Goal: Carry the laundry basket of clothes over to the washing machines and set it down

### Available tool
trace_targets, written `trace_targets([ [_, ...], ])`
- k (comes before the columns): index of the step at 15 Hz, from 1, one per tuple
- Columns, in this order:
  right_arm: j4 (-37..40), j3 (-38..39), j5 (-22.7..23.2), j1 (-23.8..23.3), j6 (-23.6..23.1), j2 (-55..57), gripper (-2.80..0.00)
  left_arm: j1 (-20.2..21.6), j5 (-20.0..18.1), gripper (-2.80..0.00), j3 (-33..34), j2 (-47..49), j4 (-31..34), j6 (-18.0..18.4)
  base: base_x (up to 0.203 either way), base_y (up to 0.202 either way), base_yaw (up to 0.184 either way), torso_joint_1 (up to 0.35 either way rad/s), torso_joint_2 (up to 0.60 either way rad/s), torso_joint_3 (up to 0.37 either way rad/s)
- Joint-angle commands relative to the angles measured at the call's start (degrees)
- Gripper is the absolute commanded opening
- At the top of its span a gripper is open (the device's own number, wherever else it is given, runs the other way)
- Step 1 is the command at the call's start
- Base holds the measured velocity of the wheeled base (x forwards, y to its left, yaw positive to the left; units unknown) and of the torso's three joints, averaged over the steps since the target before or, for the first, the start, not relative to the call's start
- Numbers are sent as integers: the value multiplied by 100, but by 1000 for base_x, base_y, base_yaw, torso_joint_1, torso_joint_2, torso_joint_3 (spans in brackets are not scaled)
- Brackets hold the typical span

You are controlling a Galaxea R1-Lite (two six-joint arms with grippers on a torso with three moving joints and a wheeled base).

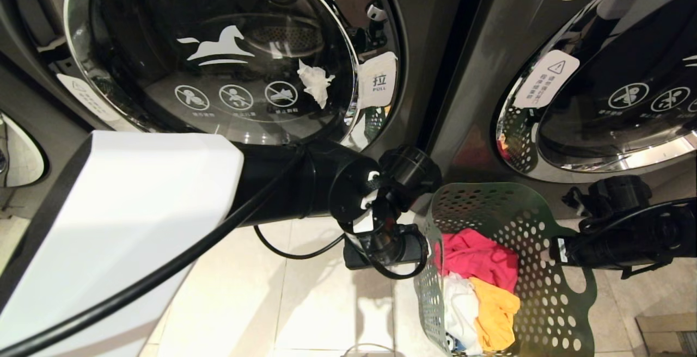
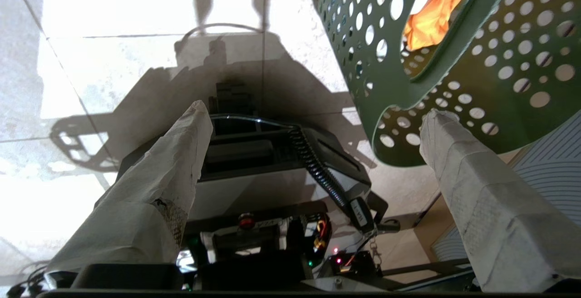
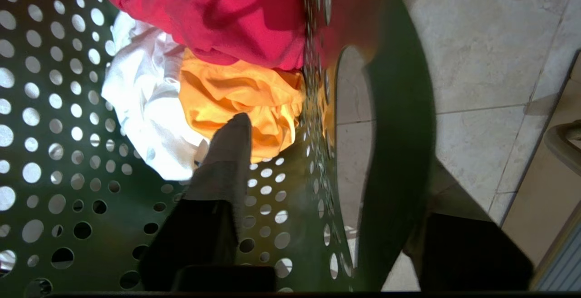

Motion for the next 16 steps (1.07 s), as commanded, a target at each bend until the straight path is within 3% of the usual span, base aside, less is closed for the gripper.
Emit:
trace_targets([
  [1, 10, 111, -12, -6, -10, -186, 0, 10, -1, 0, 1, -103, 158, -37, 0, 0, 0, 0, 0, 0],
  [6, 382, 512, -103, -6, -3, -1441, 0, 220, -29, 0, 96, -782, 647, -181, 0, 0, 0, 0, 0, 0],
  [10, 579, 899, -460, 9, -20, -2527, 0, 420, -45, 0, 791, -1664, 752, -191, 0, 0, 0, 0, 0, 0],
  [11, 771, 936, -483, 9, -21, -2823, 0, 478, -42, -280, 1114, -1947, 742, -195, 0, 0, 0, 0, 0, 0],
  [12, 989, 954, -498, 10, -22, -3085, -280, 523, -26, -280, 1473, -2243, 721, -199, 0, 0, 0, 0, 0, 0],
  [16, 1364, 973, -656, 29, -183, -3832, -280, 827, 72, -280, 2481, -3364, 679, -216, 0, 0, 0, 0, 0, 0],
])
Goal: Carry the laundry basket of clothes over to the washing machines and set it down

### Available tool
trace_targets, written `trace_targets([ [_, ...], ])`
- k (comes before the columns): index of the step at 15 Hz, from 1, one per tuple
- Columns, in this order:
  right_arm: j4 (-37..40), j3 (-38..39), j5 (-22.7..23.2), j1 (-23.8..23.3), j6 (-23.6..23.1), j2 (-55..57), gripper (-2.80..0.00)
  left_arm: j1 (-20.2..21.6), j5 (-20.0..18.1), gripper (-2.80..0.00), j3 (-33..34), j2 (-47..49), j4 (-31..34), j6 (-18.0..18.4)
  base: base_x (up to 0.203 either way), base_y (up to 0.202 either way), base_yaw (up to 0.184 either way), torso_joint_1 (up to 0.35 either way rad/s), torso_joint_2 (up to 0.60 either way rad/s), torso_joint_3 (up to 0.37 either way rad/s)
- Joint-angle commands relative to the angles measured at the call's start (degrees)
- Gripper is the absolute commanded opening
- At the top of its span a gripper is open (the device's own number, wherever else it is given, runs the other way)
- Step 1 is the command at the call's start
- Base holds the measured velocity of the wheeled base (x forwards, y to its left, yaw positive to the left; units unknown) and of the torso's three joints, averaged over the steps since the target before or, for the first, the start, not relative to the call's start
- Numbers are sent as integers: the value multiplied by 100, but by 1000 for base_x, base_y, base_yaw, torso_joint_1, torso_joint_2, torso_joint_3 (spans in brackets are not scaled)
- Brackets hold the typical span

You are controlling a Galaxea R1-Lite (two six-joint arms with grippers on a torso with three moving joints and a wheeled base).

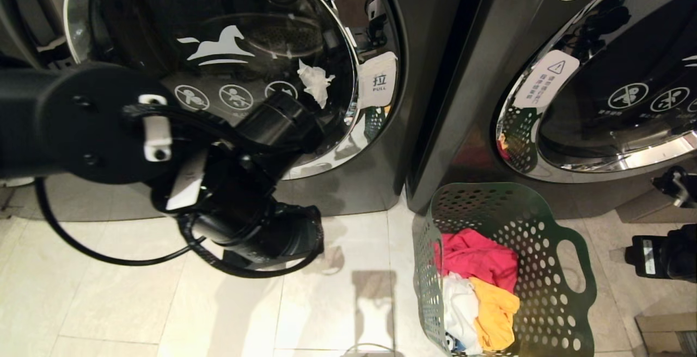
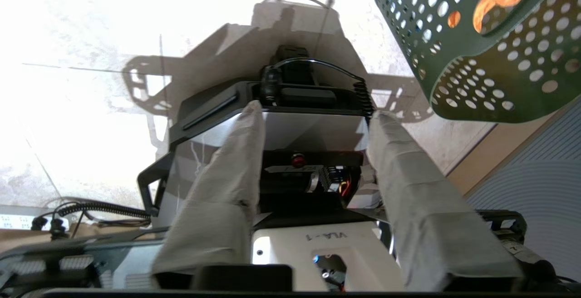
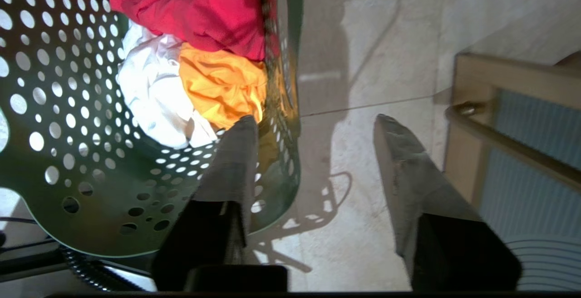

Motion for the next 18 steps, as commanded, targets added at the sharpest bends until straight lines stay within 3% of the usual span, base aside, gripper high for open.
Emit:
trace_targets([
  [1, 135, 40, -41, 21, -225, -762, -280, 260, 36, -280, 443, -930, 34, -27, 0, 0, 0, 0, 0, 0],
  [4, 201, 400, 151, 233, -444, -1621, -280, 1198, 63, -280, 1084, -1996, 73, -108, 0, 0, 0, 0, 0, 0],
  [6, 218, 931, 258, 710, -510, -2131, -280, 1916, 72, -280, 1531, -2681, 228, -220, 0, 0, 0, 0, 0, 0],
  [9, 159, 1869, 333, 1128, -504, -2777, -280, 2498, 159, -280, 2312, -3505, 522, -273, 0, 0, 0, 0, 0, 0],
  [12, -43, 3195, 796, 1283, -574, -3655, -280, 2694, 270, -280, 3687, -4521, 540, -241, 0, 0, 0, 0, 0, 0],
  [14, -50, 3754, 846, 1316, -838, -4436, -280, 2724, 435, -280, 4537, -5201, 539, 100, 0, 0, 0, 0, 0, 0],
  [18, 258, 3986, 748, 1453, -1052, -4839, -280, 2740, 800, -280, 5815, -6137, 235, 1691, 0, 0, 0, 0, 0, 0],
])
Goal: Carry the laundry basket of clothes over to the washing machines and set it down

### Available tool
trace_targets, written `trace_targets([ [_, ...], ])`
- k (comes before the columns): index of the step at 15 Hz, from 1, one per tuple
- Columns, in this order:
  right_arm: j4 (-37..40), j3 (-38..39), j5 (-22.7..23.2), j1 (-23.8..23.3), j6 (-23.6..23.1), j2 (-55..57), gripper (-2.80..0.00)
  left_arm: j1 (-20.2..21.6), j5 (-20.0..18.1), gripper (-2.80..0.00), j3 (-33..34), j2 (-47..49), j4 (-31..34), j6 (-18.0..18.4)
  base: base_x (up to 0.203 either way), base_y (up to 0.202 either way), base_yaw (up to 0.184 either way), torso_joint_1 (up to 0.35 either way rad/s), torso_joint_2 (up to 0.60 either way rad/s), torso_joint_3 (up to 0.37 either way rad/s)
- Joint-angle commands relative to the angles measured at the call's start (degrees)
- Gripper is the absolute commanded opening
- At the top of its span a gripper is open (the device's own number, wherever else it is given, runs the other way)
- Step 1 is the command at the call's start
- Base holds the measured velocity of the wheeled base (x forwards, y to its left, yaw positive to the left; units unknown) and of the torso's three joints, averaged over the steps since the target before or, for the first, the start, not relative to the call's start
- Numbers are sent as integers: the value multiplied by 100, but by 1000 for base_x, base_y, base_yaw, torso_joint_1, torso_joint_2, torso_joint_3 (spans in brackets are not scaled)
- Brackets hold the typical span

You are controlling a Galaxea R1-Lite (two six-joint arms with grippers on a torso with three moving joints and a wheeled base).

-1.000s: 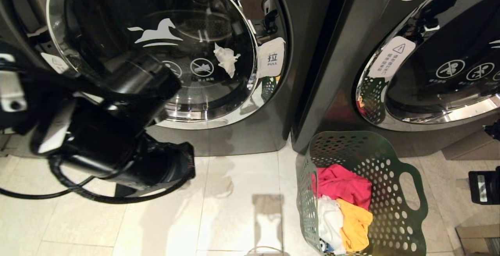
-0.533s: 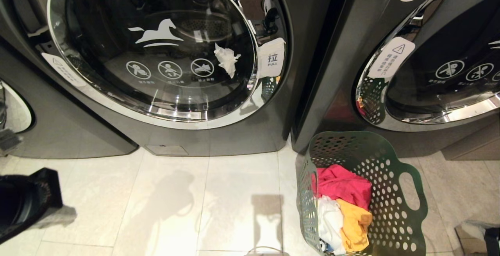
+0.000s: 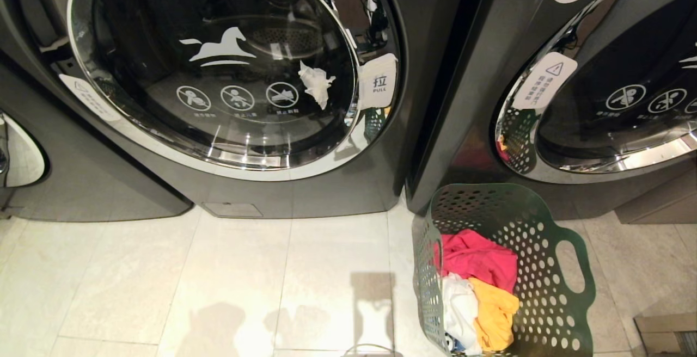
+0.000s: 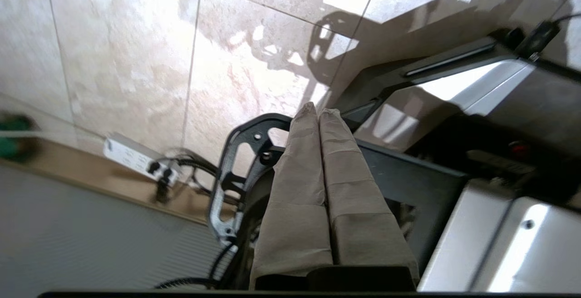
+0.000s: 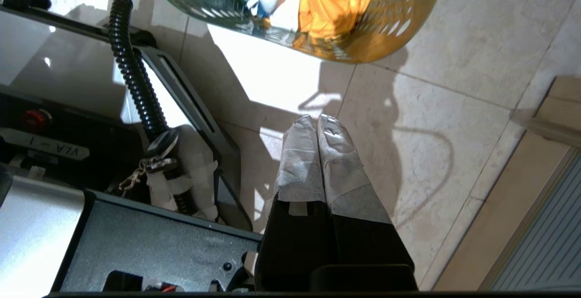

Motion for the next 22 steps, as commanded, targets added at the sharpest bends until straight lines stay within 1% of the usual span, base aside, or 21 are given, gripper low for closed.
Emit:
trace_targets([
  [1, 10, 58, -12, 32, 2, -172, -280, 8, 32, -280, 506, -704, -149, 673, 0, 0, 0, 0, 0, 0],
  [3, 10, 58, -18, 32, 104, -95, -280, 6, 10, -280, 1034, -1325, -471, 1608, 0, 0, 0, 0, 0, 0],
  [4, 10, 58, -26, 32, 128, -46, -280, 5, -89, -280, 1107, -1715, -518, 2134, 0, 0, 0, 0, 0, 0],
  [5, 10, 58, -27, 32, 138, -47, -280, 4, -395, -280, 1152, -2127, -482, 2659, 0, 0, 0, 0, 0, 0],
  [6, 10, 58, -27, 32, 145, -39, -280, 8, -798, -280, 1264, -2510, -458, 3130, 0, 0, 0, 0, 0, 0],
  [7, 10, 58, -18, 32, 158, -46, -280, 13, -1140, -280, 1393, -2732, -518, 3447, 0, 0, 0, 0, 0, 0],
  [8, 10, 58, -10, 36, 168, -78, -280, 16, -1649, -280, 1536, -2772, -683, 3685, 0, 0, 0, 0, 0, 0],
  [9, 10, 58, -18, 40, 180, -120, -280, 19, -1988, -280, 1621, -2748, -832, 3789, 0, 0, 0, 0, 0, 0],
  [10, 10, 58, -18, 38, 180, -222, -280, 20, -2095, -280, 1633, -2744, -852, 3665, 0, 0, 0, 0, 0, 0],
  [11, 10, 58, -17, 39, 180, -432, -280, 22, -2080, -280, 1648, -2744, -907, 3613, 0, 0, 0, 0, 0, 0],
  [12, 10, 58, -37, 39, 181, -600, -280, 60, -1967, -280, 1666, -2693, -974, 3559, 0, 0, 0, 0, 0, 0],
  [13, 10, 58, -103, 24, 199, -662, -280, 253, -1850, -280, 1685, -2567, -1020, 3498, 0, 0, 0, 0, 0, 0],
  [15, 18, 54, -172, 14, 215, -533, -280, 1085, -1750, -280, 1706, -2322, -1064, 3460, 0, 0, 0, 0, 0, 0],
  [16, 25, 50, -182, 1, 221, -458, -280, 1357, -1719, -280, 1712, -2339, -1075, 3481, 0, 0, 0, 0, 0, 0],
  [18, 27, 50, -185, -53, 220, -404, -280, 1626, -1685, -280, 1715, -2776, -1083, 3512, 0, 0, 0, 0, 0, 0],
  [19, 27, 50, -185, -56, 215, -470, -280, 1708, -1693, -280, 1716, -3154, -1084, 3571, 0, 0, 0, 0, 0, 0],
  [21, 27, 50, -184, -128, 232, -681, -280, 1765, -1810, -280, 1714, -4080, -1072, 3776, 0, 0, 0, 0, 0, 0],
  [22, 27, 50, -185, -278, 238, -835, -280, 1777, -1861, -280, 1712, -4334, -1060, 3887, 0, 0, 0, 0, 0, 0],
])
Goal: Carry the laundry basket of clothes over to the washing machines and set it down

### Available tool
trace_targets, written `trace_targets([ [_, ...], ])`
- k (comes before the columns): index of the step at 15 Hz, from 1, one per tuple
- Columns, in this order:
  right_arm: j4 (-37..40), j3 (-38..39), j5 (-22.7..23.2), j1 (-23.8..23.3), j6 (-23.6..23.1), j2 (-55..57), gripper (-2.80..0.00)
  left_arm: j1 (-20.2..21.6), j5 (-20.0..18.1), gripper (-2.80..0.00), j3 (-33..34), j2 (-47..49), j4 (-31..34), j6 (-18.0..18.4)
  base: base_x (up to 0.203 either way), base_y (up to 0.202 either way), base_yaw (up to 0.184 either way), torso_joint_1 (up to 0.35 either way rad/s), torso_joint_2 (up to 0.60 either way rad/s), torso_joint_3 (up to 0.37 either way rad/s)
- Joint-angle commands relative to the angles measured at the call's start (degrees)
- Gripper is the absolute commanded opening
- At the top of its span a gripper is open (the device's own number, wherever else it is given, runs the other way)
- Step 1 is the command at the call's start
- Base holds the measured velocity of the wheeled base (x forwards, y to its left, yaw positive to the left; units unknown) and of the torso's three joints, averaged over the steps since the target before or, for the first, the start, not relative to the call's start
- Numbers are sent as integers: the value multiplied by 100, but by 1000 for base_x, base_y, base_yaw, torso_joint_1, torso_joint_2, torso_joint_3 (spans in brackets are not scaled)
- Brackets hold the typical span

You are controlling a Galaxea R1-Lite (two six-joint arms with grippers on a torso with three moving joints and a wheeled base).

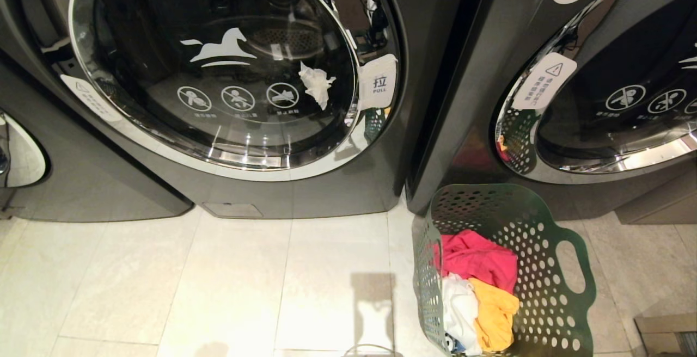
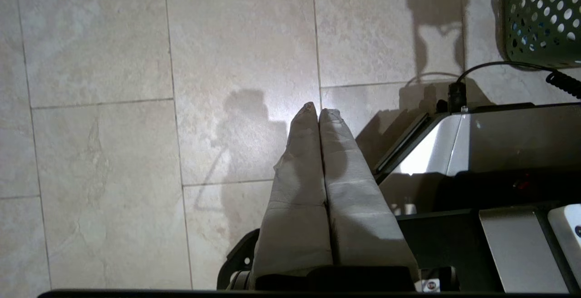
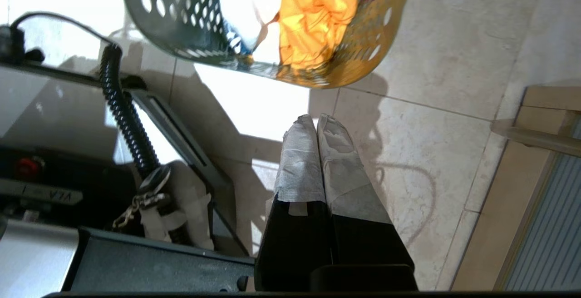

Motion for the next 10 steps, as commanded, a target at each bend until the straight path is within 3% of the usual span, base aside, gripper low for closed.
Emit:
trace_targets([
  [1, 5, 0, -4, -344, 0, -362, -280, 46, -71, -280, -8, -719, 124, 184, 0, 0, 0, 0, 0, 0],
  [3, -8, 5, -23, -611, 13, -707, -280, 60, -140, -280, -4, -658, 113, 286, 0, 0, 0, 0, 0, 0],
  [8, -23, 12, -17, -554, -9, -1856, -280, 60, -185, -280, -17, -658, 5, 303, 0, 0, 0, 0, 0, 0],
  [10, -27, 16, -8, -513, -10, -2536, -280, 60, -165, -280, 123, -658, -583, 277, 0, 0, 0, 0, 0, 0],
])
